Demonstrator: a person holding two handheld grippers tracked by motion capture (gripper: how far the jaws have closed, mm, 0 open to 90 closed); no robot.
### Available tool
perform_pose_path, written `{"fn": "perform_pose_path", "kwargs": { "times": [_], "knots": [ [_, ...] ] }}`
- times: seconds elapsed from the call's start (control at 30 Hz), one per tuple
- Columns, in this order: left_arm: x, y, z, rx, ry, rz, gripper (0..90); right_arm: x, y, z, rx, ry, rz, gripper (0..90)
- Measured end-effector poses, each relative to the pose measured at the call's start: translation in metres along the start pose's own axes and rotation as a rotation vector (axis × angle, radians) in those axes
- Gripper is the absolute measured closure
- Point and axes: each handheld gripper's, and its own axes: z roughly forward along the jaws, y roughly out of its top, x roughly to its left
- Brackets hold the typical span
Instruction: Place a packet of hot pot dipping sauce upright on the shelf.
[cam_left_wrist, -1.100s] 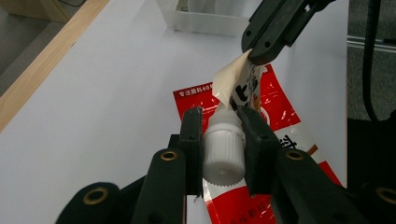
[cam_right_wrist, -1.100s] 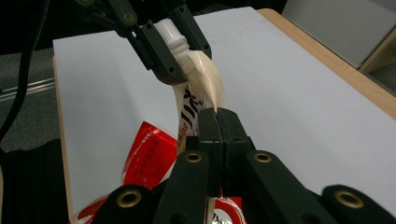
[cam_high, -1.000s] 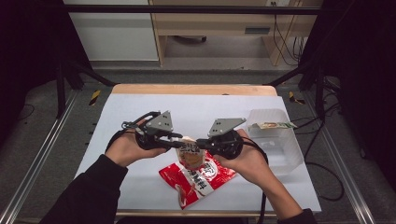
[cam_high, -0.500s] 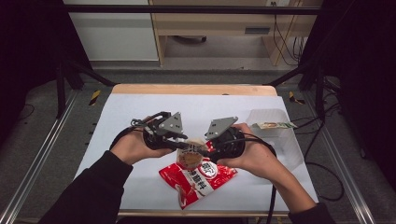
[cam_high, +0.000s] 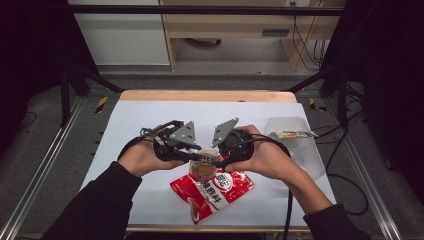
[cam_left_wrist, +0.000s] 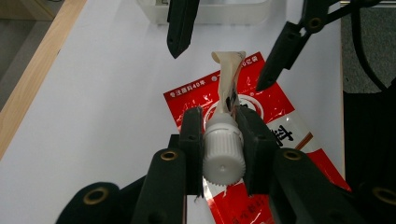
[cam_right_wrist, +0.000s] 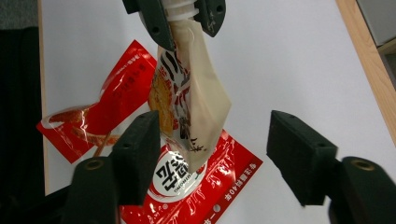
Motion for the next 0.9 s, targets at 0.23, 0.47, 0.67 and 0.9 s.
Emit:
{"fn": "perform_pose_path", "kwargs": {
  "times": [0.23, 0.47, 0.67, 0.9],
  "knots": [
    [0.0, 0.0, 0.0, 0.001, -0.002, 0.006, 73.3, -0.002, 0.007, 0.002, 0.026, 0.031, -0.041, 51.7],
    [0.0, 0.001, 0.0, -0.006, -0.004, 0.007, 73.3, 0.001, 0.009, 0.004, 0.036, 0.056, -0.058, 69.4],
    [0.0, 0.0, 0.001, -0.017, -0.004, -0.001, 73.2, 0.001, 0.01, 0.002, 0.044, 0.06, -0.054, 79.4],
    [0.0, 0.0, 0.004, -0.023, -0.001, -0.009, 73.1, 0.002, 0.011, 0.0, 0.073, 0.061, -0.042, 85.3]
  ]
}}
